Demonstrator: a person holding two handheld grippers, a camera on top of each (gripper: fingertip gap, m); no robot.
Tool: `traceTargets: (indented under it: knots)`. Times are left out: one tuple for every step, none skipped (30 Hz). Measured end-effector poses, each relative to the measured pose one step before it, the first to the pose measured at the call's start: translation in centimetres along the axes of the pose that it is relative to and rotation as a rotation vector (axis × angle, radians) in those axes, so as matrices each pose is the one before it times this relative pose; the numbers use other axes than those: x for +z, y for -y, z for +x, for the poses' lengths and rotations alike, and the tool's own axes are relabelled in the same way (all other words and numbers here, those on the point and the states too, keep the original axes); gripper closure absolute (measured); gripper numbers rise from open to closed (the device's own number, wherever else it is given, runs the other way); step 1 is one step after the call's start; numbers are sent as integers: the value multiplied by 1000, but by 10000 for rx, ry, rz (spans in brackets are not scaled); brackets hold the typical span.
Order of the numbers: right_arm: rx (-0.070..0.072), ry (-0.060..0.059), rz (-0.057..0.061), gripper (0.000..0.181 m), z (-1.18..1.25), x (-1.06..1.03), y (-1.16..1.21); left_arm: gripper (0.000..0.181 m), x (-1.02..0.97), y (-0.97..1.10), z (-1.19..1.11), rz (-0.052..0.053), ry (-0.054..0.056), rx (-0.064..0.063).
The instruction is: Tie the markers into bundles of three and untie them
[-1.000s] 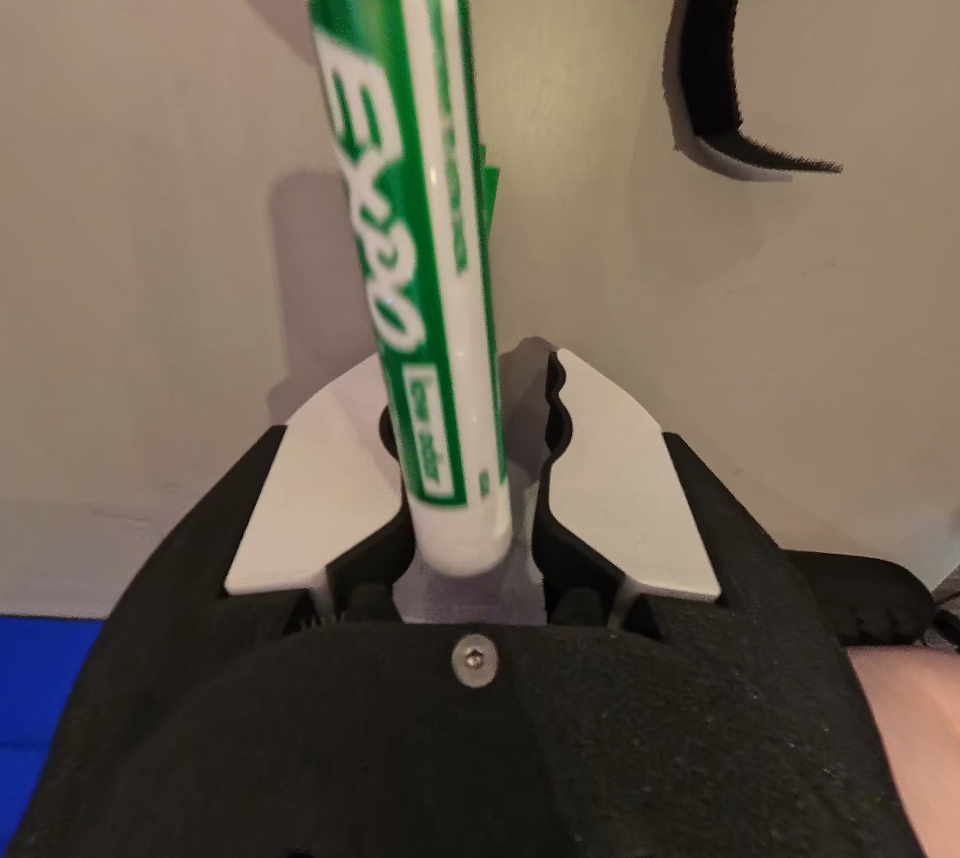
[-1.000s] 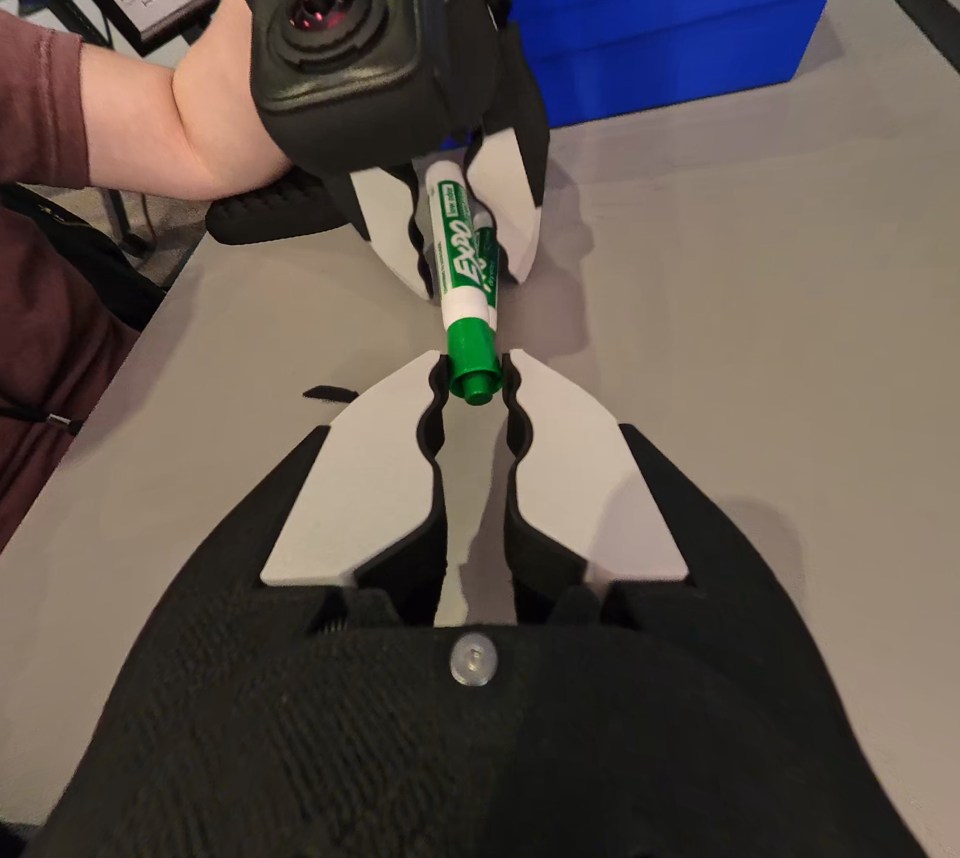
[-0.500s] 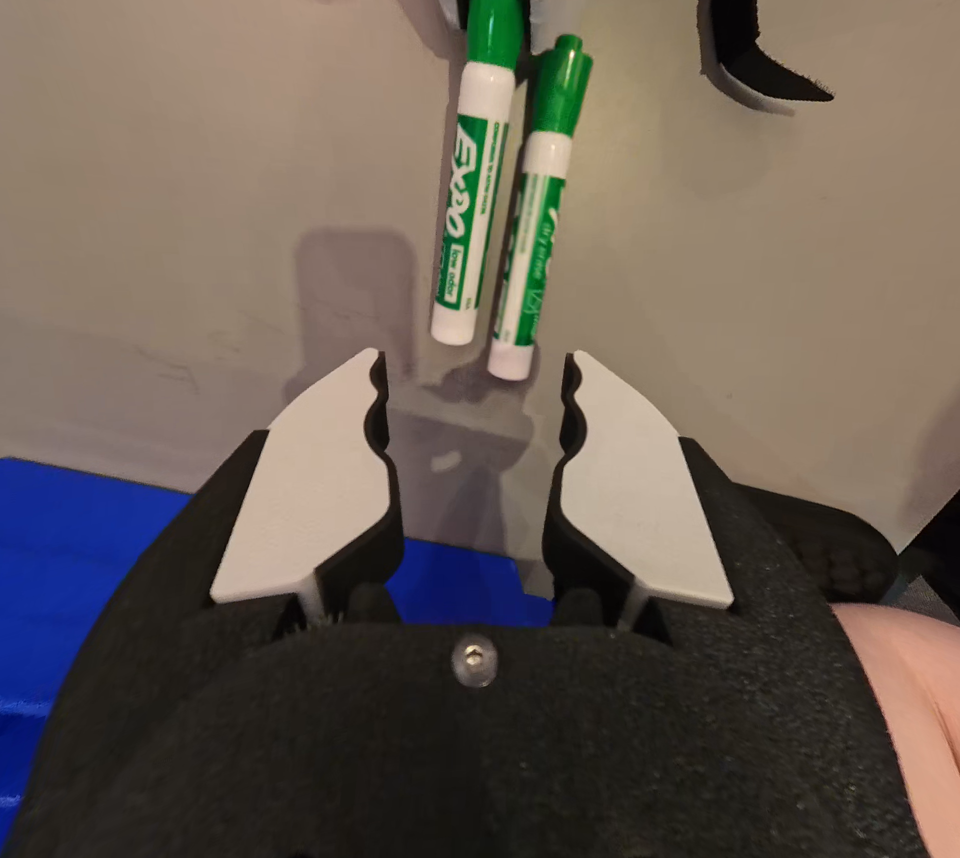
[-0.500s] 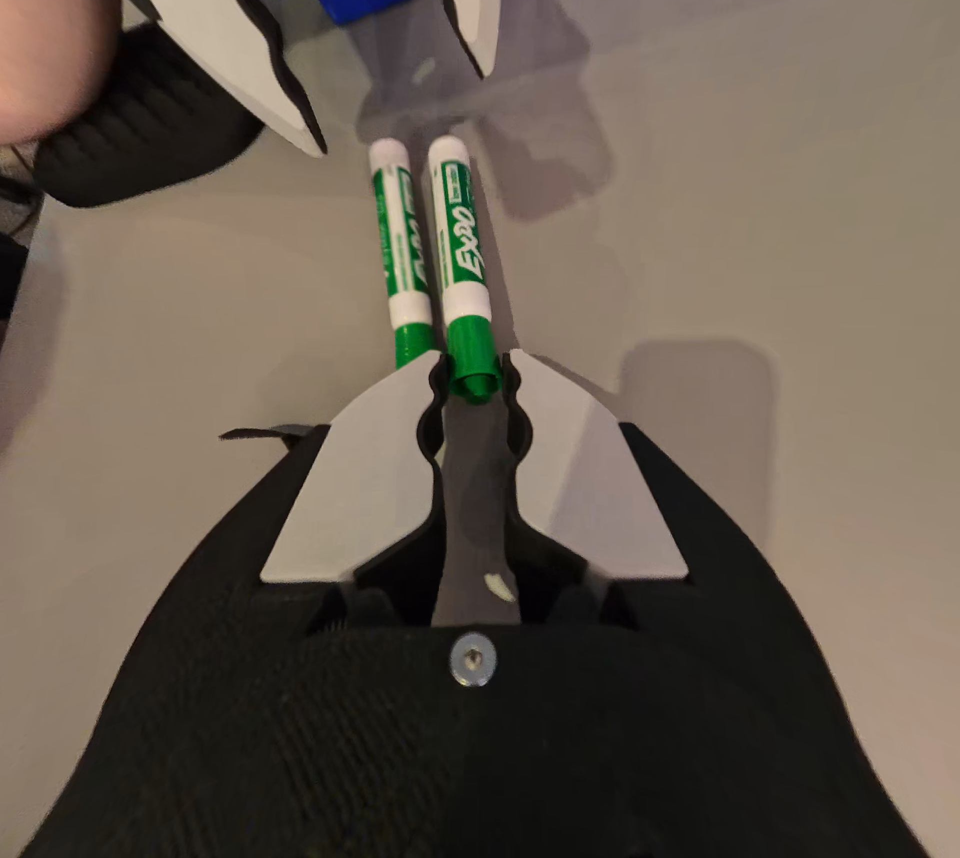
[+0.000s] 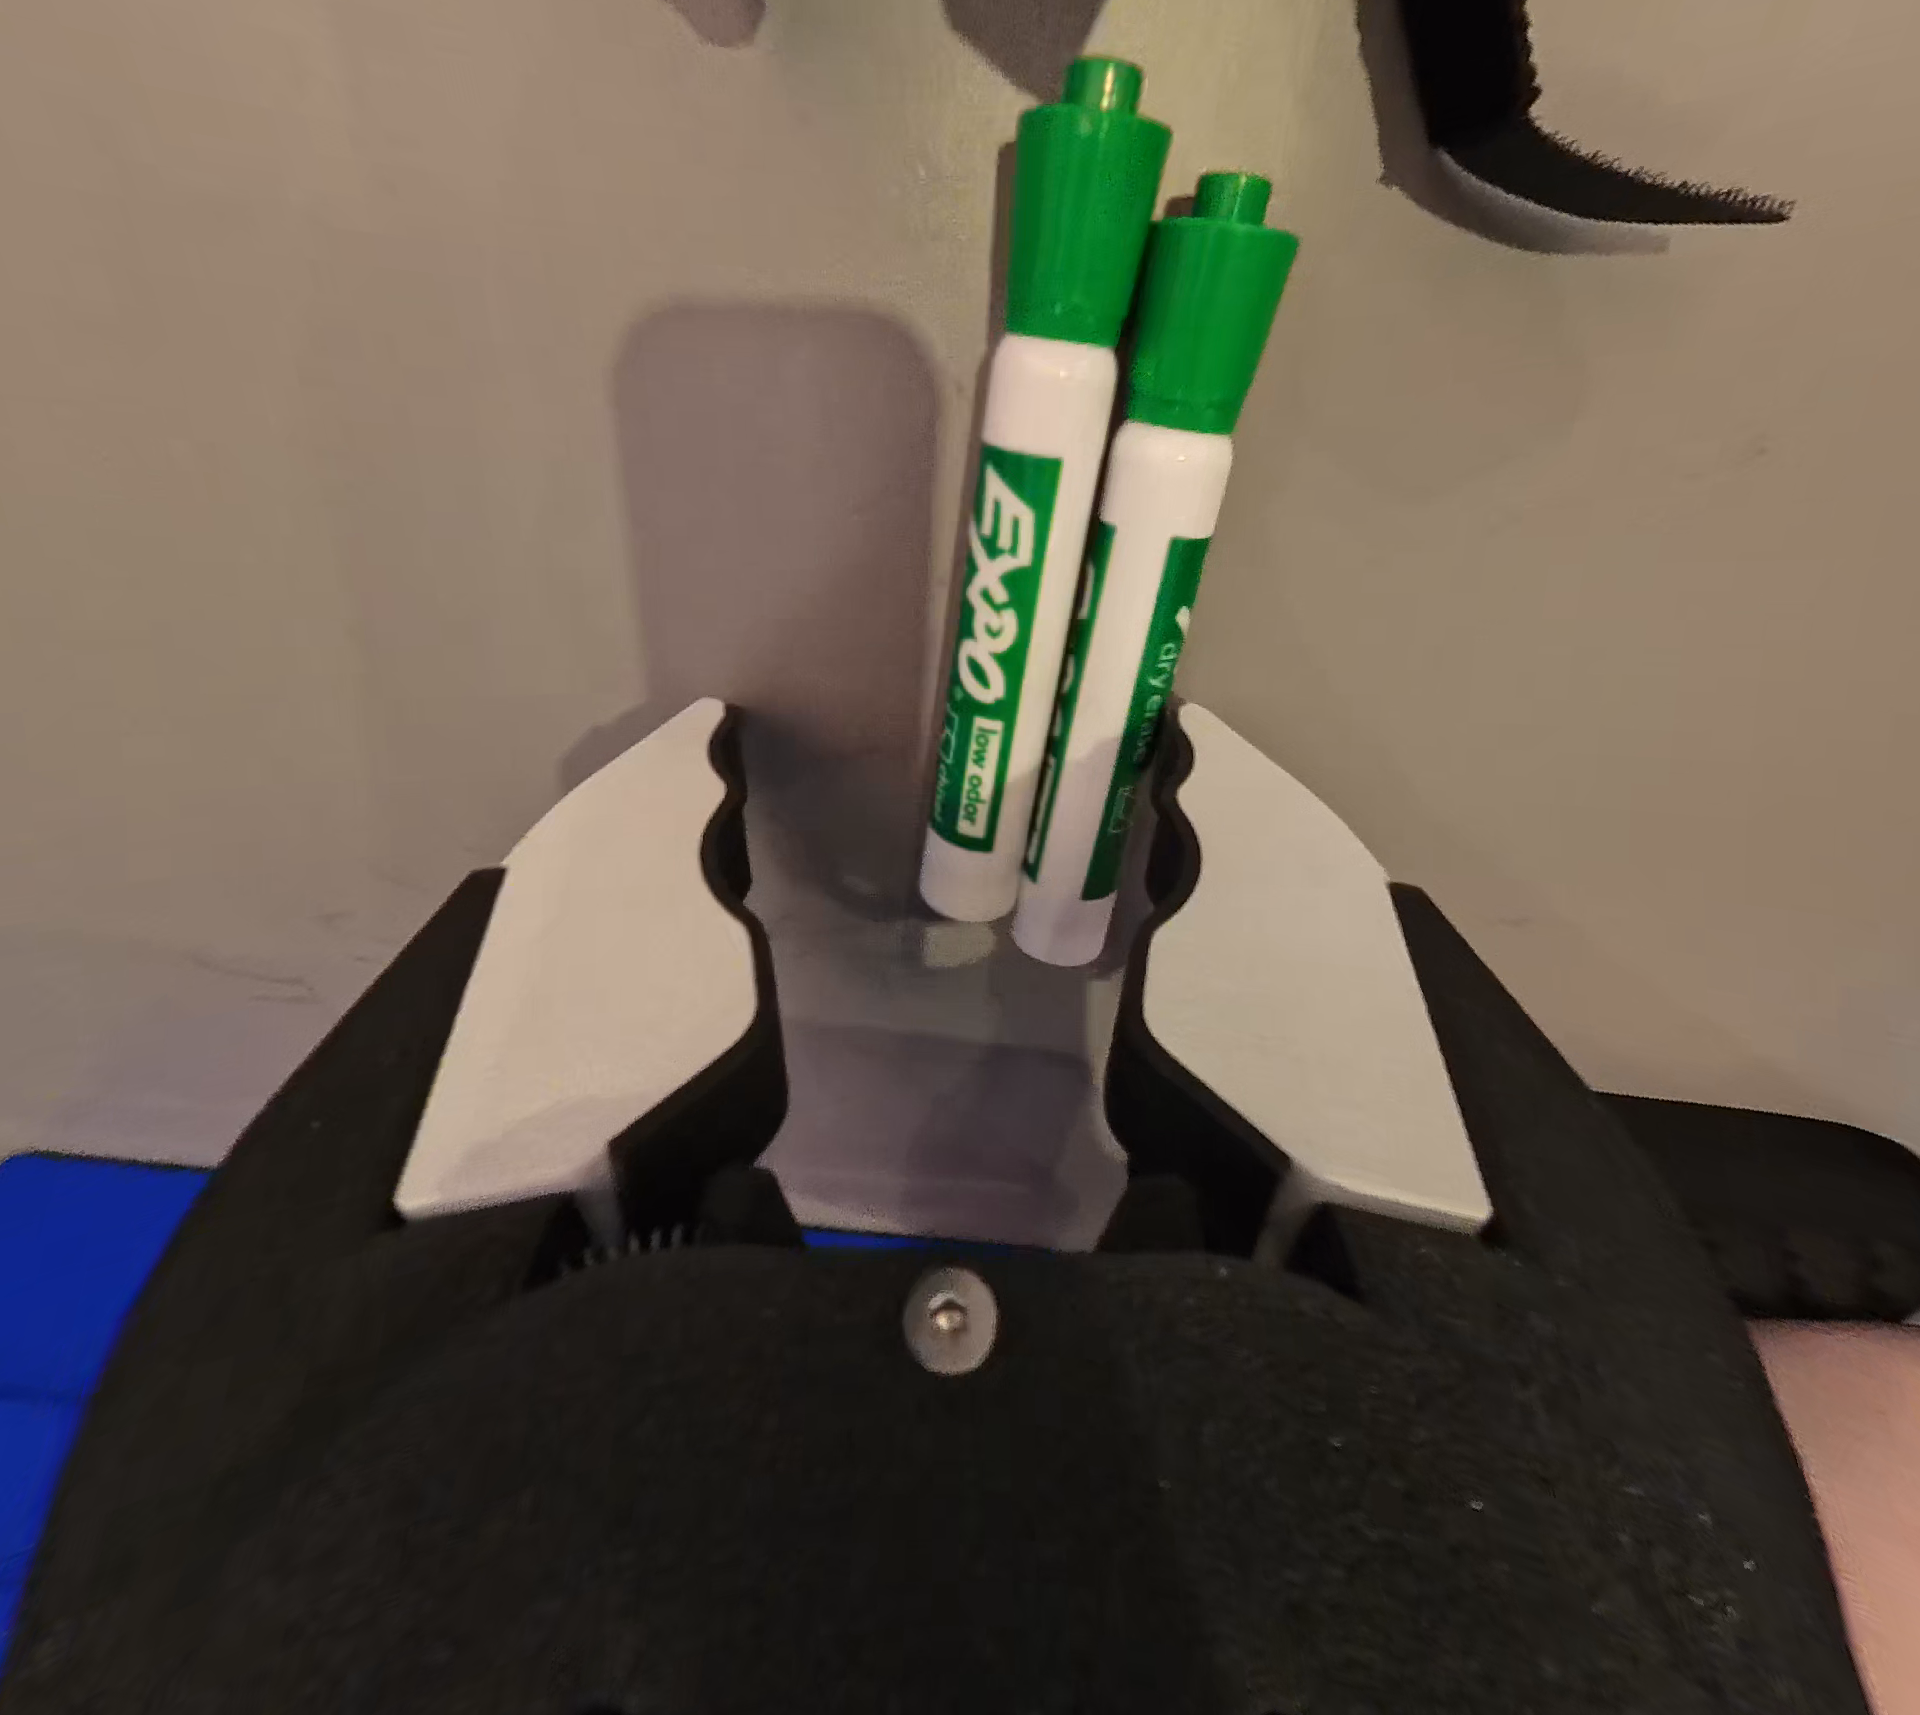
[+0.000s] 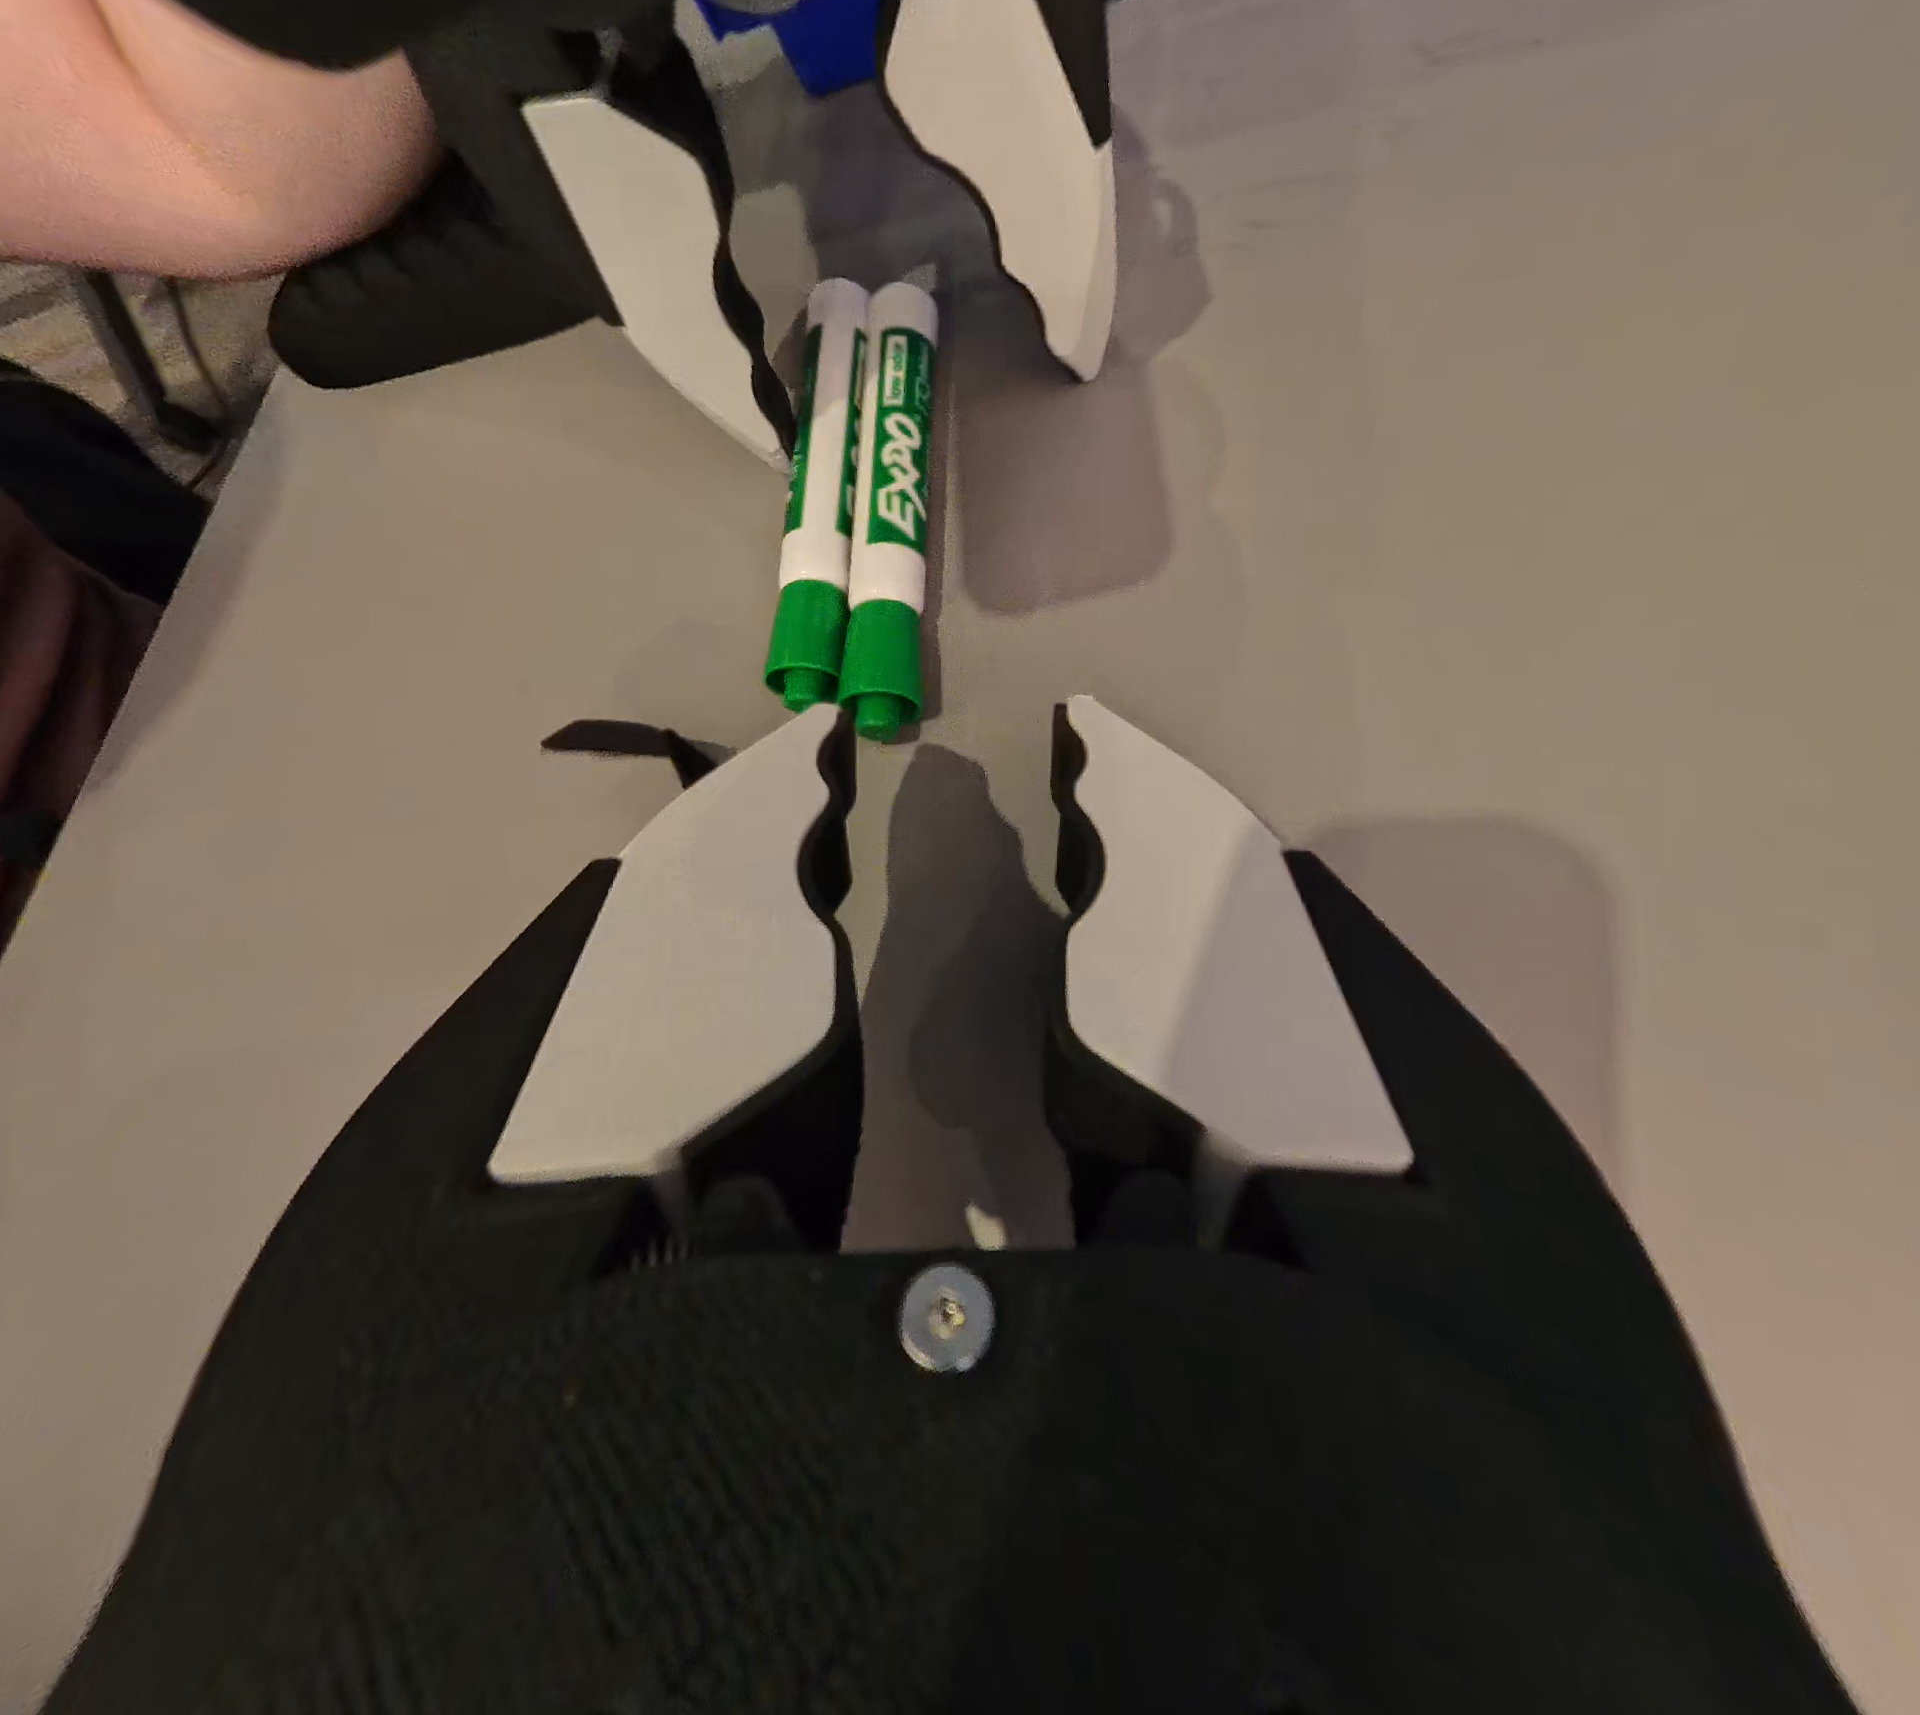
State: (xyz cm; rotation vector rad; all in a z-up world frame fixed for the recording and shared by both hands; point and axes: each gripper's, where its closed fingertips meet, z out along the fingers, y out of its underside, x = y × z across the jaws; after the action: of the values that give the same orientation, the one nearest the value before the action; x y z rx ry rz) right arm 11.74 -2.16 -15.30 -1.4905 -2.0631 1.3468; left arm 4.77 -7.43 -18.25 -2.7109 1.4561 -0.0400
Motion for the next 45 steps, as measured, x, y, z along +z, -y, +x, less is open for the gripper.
traceTargets:
  knots:
    - [-50,-184,222,145,23,-451,93,108,-40,6,-120,128,-12,15]
    - [-48,-105,219,146,-119,-387,173,111,-12,2,-104,79,21,27]
    - [-24,-65,167,148,-183,-291,178,112,-5,22,-50,22,18,29]
    - [-22,-75,62,150,-171,-171,68,114,-8,67,43,46,-1,62]
    - [-52,-70,-41,153,-182,-49,-100,118,-31,153,118,97,-13,106]
    - [-76,-90,-129,158,-129,51,-254,120,-9,77,119,44,-6,74]
    - [-80,-115,-183,165,-39,136,-345,120,-4,-14,119,0,-2,56]
    - [-80,-95,-174,169,-2,225,-304,121,-12,-29,105,-11,9,86]
    - [-72,-86,-147,170,38,289,-203,121,-5,2,86,13,1,77]
    - [-56,-92,-110,171,103,313,-95,122,-7,24,70,4,2,75]
    - [-31,-47,-63,171,69,316,10,123,-16,35,46,-12,26,106]
    - [7,38,-70,172,-15,310,16,125,-11,87,50,6,30,113]
    - [23,68,-119,173,-35,289,-64,127,7,176,98,38,-12,93]
    - [-6,80,-138,174,-66,271,-121,130,18,202,127,49,-53,68]
    - [-44,74,-82,176,-72,228,-55,133,24,228,122,70,-66,48]
    - [-44,79,6,177,-91,166,90,135,18,160,42,52,-25,19]
    - [-15,81,-6,177,-87,150,114,135,11,61,-6,-14,-10,-9]
    - [-25,42,-14,178,-38,149,105,135,0,8,1,-20,1,-8]
    - [-59,18,-3,177,-21,116,77,135,2,4,-14,3,-4,-4]
    - [-56,41,-17,177,-60,76,33,135,0,19,-10,14,-4,-11]
    - [-22,43,-8,177,-61,32,14,136,0,9,-31,16,3,-20]
    - [-5,-4,11,177,-11,-6,12,137,-4,12,-29,7,5,-30]
    - [-24,-30,7,175,-10,-67,-12,138,1,24,-23,14,4,-19]
    - [-53,-65,-51,173,2,-203,-96,141,-3,50,-10,39,-2,-3]
    - [-66,-149,-53,171,32,-423,-82,143,-4,42,-5,40,2,40]
    - [-61,-177,42,169,-24,-647,23,143,2,-1,11,22,-8,23]
    - [-65,-98,138,168,-210,-846,146,143,-5,13,0,44,-5,20]
    - [-73,-52,170,167,-271,-982,222,142,7,7,14,32,-4,25]
    - [-37,-121,154,166,-163,-1100,215,143,-6,-1,11,9,-4,29]
    - [45,-213,123,164,-61,-1161,111,143,6,4,-5,-9,-4,28]
    - [95,-280,112,163,-32,-1201,-2,143,-8,-4,9,-13,-11,32]
    - [92,-354,99,162,-36,-1205,-113,143,-8,-33,6,-24,13,62]
    - [113,-475,51,160,38,-1203,-227,143,-46,-27,-20,-21,43,56]
    - [209,-620,-67,160,220,-1197,-410,143,-105,22,-99,8,95,39]
    - [324,-724,-243,157,373,-1181,-680,144,-167,65,-129,32,115,8]
    - [327,-727,-366,156,359,-1159,-907,144,-210,53,-8,28,27,-32]
    - [248,-680,-408,156,290,-1100,-1044,145,-221,63,-4,46,31,4]
    - [215,-688,-453,156,312,-1039,-1161,146,-251,93,-65,83,80,40]
    - [273,-711,-457,155,425,-969,-1236,149,-304,148,27,139,-7,5]
    - [399,-610,-442,154,424,-831,-1286,166,-486,349,140,290,-101,-6]
    - [482,-441,-433,153,352,-636,-1291,181,-407,390,61,323,-53,-9]
    - [405,-344,-306,153,315,-412,-1104,181,-117,85,-95,89,37,-55]
    - [240,-250,-121,153,220,-207,-811,179,173,-186,27,-103,-14,-86]
    - [124,-130,15,152,55,-77,-525,162,374,-489,98,-341,-53,-6]
    - [72,-21,97,153,-100,-2,-287,160,236,-158,75,-123,-11,52]
